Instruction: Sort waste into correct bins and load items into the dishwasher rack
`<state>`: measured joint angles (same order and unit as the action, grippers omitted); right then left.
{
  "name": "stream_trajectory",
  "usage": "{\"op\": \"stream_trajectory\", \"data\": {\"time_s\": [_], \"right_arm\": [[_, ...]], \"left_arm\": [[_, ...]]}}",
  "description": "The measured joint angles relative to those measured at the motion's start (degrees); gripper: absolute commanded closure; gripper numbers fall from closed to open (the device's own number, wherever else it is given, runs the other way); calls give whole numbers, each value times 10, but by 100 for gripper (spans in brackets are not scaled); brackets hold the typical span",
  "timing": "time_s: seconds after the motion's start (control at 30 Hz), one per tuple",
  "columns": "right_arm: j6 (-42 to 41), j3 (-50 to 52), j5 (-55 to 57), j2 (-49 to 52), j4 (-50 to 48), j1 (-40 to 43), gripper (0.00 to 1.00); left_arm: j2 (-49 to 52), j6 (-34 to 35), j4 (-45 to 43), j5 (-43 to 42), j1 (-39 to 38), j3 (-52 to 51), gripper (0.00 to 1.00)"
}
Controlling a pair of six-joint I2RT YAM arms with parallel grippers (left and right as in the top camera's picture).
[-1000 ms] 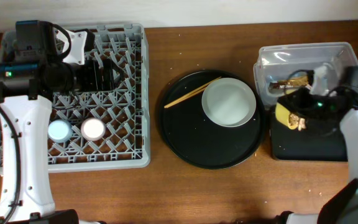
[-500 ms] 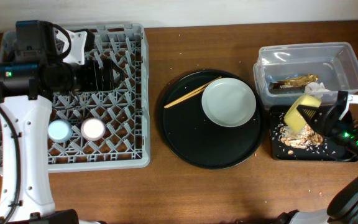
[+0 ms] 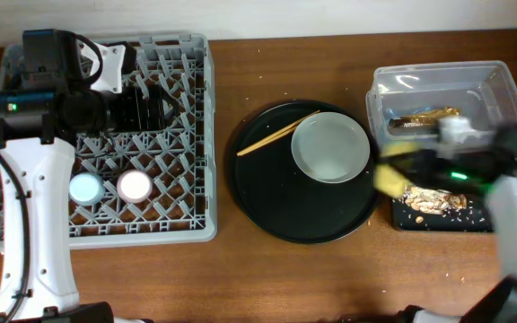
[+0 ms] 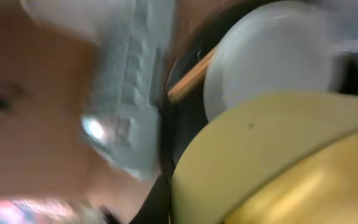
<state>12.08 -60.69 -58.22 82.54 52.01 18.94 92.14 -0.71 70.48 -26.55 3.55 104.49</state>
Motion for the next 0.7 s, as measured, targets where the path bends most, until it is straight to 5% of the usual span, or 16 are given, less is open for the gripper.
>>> {"op": "stream_trajectory", "data": {"time_s": [0.13, 0.2, 0.23, 0.33, 0.53, 0.7], "right_arm": [[-99, -14, 358, 15, -49, -439, 95], [-137, -14, 454, 68, -70, -527, 95], [-154, -14, 502, 113, -78, -559, 75], [-204, -16, 572, 163, -51, -556, 43], [-254, -230, 588, 130, 32, -507, 37], [-312, -254, 527, 104, 79, -410, 37]], "left_arm": [[0, 0, 0, 2, 1, 0, 1], [0, 0, 0, 2, 1, 0, 1], [0, 0, 0, 2, 0, 0, 1], [0, 0, 0, 2, 0, 0, 1], [0, 0, 0, 2, 0, 0, 1], [0, 1, 6, -36, 0, 0, 1]]}}
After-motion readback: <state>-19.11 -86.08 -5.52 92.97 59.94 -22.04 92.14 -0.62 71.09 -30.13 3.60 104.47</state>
